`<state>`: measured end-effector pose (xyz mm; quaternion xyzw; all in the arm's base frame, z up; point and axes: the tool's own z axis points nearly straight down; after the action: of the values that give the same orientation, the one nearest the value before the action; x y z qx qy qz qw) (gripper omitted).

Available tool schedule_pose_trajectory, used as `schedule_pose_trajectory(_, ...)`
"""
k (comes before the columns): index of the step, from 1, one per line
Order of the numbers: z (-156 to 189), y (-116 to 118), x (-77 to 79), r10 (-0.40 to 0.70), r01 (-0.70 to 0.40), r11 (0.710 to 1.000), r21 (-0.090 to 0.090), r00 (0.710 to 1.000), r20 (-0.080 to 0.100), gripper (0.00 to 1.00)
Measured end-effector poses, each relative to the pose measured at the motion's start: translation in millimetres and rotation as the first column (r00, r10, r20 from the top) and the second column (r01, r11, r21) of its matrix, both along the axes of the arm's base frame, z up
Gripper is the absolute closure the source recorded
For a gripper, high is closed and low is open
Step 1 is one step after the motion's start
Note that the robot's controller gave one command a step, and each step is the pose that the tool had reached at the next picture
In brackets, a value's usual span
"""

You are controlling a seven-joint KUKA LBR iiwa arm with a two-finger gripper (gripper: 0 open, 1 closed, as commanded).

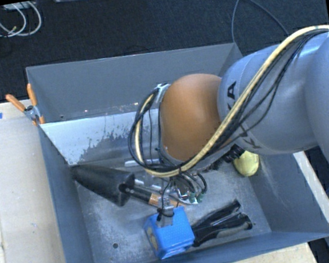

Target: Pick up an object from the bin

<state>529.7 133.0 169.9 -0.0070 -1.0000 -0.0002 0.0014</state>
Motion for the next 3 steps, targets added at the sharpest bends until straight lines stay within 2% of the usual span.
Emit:
schedule_pose_trajectory(1, 0, 0, 0.0, 0.000, 0.000, 1.000, 0.000, 1.000, 0.000, 0.00)
schedule_pose_trajectory(2, 66, 0, -0.7, -0.001, 0.001, 1.000, 0.001, 1.000, -0.001, 0.00)
schedule_pose_trajectory(3, 48, -4, 3.5, -0.021, 0.021, 1.000, 0.004, 1.000, 0.012, 0.00)
